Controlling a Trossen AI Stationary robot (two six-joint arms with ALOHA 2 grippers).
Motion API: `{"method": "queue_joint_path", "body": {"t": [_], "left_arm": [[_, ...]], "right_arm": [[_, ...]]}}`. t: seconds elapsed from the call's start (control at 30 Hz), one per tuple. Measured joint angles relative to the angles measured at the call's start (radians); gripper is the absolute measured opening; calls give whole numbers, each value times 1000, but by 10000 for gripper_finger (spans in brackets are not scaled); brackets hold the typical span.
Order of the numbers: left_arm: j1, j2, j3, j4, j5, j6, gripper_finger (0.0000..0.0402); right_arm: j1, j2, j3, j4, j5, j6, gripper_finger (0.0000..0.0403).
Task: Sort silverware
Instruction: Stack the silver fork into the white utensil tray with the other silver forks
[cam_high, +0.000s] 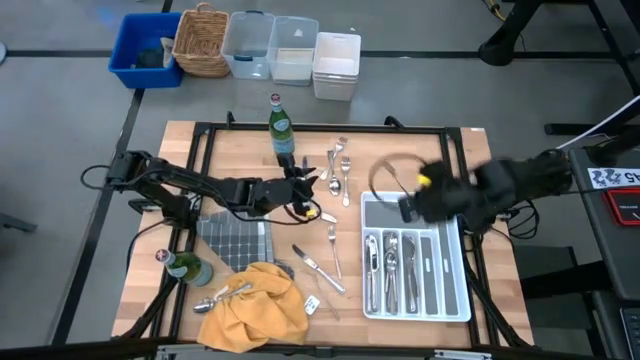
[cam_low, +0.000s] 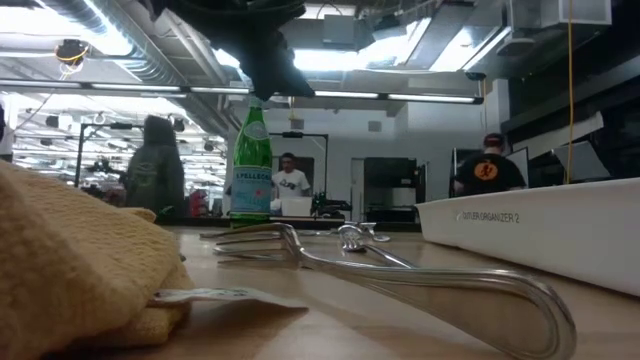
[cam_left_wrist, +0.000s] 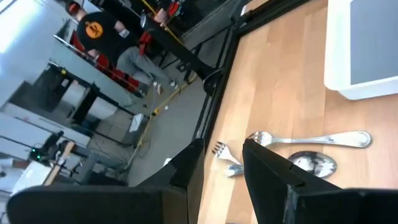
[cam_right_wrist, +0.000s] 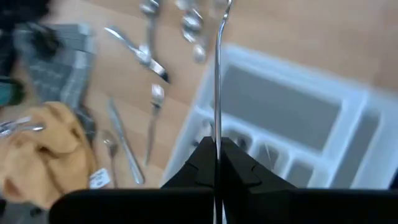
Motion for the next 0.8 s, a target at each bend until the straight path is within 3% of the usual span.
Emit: {"method": "queue_joint_path", "body": {"t": [0.13, 0.27, 0.37, 0.5, 0.8], "left_arm": [[16, 0, 0, 3, 77, -48, 100], [32, 0, 0, 7, 150, -100, 100], [41, 0, 0, 6, 175, -146, 100], [47, 0, 0, 4, 189, -204, 100], [46, 0, 0, -1, 190, -279, 100]], "right_arm": [[200, -30, -207, 41, 23, 403, 9], [372, -27, -350, 179, 48, 700, 8], [445, -8, -423, 321, 55, 736, 4], [449, 49, -487, 452, 23, 729, 8], [461, 142, -502, 403, -118, 725, 5]]}}
